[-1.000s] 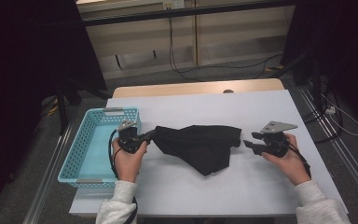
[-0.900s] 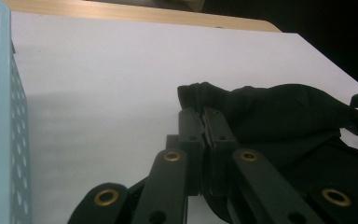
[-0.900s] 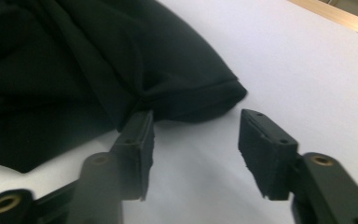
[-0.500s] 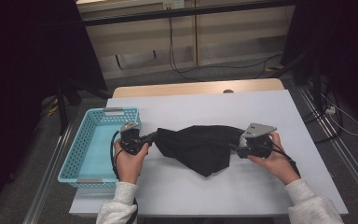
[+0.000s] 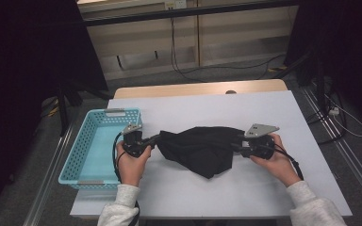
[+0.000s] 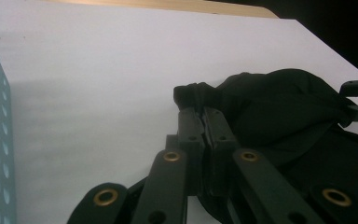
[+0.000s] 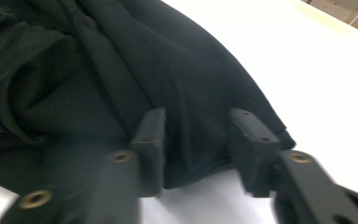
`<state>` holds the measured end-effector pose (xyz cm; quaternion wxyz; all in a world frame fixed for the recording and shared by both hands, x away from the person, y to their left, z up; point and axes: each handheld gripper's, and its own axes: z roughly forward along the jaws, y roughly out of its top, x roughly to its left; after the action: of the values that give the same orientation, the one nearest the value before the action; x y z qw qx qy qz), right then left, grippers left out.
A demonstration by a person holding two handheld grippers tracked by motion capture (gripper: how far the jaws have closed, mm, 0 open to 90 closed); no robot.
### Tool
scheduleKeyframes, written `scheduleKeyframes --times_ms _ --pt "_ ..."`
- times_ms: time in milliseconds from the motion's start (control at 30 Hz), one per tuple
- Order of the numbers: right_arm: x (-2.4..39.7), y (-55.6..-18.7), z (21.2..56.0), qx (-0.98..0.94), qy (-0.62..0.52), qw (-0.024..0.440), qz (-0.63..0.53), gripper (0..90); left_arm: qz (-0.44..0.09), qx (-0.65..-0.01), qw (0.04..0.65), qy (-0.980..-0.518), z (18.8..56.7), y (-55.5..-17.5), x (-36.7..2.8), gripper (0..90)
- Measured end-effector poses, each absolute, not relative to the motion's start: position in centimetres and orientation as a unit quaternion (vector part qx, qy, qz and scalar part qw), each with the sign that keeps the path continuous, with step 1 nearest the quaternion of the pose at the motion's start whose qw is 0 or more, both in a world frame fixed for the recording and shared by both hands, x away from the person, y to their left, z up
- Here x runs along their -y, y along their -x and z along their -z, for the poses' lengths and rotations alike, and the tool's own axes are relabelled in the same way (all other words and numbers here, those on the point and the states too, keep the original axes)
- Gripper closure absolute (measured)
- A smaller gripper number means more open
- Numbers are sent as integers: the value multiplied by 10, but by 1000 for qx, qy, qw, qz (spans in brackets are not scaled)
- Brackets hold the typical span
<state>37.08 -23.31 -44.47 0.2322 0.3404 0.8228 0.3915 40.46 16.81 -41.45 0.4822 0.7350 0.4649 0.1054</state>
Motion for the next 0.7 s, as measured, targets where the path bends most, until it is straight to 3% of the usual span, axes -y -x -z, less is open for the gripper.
scheduleKeyframes --times_ms 133,500,700 --pt "240 -371 443 -819 -349 227 -394 884 -108 -464 484 -734 414 -405 -169 871" --pt "264 -368 432 -792 -384 221 -420 900 -118 -459 496 -728 407 -403 -171 874" --pt "246 -365 440 -814 -353 205 -414 890 -131 -471 496 -718 401 -403 -182 874"
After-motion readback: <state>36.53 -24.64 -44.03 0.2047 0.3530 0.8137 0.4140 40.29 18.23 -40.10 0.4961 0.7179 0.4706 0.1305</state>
